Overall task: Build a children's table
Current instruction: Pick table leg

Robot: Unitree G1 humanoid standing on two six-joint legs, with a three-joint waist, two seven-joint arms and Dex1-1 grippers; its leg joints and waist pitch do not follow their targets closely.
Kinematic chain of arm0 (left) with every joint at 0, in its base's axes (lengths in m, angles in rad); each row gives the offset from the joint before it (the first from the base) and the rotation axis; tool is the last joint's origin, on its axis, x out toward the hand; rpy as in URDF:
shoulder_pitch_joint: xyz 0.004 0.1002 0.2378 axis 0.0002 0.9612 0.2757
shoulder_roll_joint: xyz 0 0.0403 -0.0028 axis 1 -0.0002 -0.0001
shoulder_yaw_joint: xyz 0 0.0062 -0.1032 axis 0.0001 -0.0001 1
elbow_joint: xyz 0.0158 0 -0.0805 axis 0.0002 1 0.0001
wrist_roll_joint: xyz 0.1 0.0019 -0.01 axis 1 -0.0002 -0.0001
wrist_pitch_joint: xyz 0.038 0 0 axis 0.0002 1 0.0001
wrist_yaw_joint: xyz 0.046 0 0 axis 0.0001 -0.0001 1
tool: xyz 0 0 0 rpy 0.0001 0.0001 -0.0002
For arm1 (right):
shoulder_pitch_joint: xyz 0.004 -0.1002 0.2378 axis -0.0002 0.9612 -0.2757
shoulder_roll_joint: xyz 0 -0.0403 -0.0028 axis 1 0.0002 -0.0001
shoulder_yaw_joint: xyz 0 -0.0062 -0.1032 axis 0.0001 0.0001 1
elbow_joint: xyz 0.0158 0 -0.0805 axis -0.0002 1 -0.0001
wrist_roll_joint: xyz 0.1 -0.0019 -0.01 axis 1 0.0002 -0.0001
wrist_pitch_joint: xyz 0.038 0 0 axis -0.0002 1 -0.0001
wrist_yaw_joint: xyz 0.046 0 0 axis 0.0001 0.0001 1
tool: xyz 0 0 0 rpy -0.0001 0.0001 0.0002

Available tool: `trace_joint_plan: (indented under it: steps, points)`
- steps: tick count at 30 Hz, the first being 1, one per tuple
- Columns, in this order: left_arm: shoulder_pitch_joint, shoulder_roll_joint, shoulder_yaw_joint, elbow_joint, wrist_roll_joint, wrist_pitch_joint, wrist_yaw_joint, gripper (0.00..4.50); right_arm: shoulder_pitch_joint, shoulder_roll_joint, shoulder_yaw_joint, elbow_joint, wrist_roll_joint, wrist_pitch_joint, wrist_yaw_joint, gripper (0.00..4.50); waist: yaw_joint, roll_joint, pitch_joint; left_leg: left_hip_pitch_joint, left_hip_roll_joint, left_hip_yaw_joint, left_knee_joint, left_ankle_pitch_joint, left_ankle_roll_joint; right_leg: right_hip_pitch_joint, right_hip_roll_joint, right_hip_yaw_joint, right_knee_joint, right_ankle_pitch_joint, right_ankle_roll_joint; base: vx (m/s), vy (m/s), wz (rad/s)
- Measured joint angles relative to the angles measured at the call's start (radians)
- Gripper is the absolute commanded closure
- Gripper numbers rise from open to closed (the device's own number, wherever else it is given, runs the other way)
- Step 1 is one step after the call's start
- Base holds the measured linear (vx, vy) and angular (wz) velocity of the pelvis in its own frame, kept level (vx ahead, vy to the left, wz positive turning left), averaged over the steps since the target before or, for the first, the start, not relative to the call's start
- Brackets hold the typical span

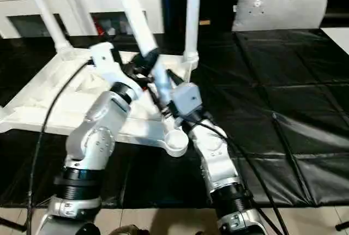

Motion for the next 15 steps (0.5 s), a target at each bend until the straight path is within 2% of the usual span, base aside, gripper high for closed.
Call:
trace_joint_plan:
  steps: [6,9,13,15]
  points:
    - [-0.027,0.026,0.025,0.037,0.010,-0.027,0.000,2.67,0.016,-0.027,-0.003,-0.047,0.011,0.032,0.022,0.23,-0.003,0.000,0.000,0.000,0.000,0.000,0.000,0.000,0.000,0.000,0.000,0.000,0.000,0.001,0.000,0.000,0.000,0.00]
    - [-0.033,0.055,0.031,0.063,0.020,-0.036,-0.003,2.67,0.034,-0.032,-0.026,-0.106,0.069,0.062,0.032,0.04,-0.004,0.001,0.000,0.000,0.000,0.000,0.000,0.000,0.000,0.000,0.000,0.000,0.000,0.001,0.000,0.000,0.000,0.00]
    - [-0.053,0.109,0.045,0.094,0.024,-0.041,-0.035,2.67,0.047,-0.066,-0.094,-0.206,0.231,0.188,0.100,0.00,-0.003,0.001,0.000,0.000,0.000,0.000,0.000,0.001,0.001,0.000,0.000,0.000,0.000,0.001,0.001,0.000,0.000,0.00]
    - [-0.057,0.141,0.049,0.094,0.024,-0.039,-0.062,2.67,0.044,-0.078,-0.138,-0.220,0.245,0.215,0.079,0.00,-0.003,0.001,0.000,0.001,0.000,0.000,0.000,0.001,0.001,0.000,0.000,0.000,0.000,0.002,0.001,0.000,0.000,0.00]
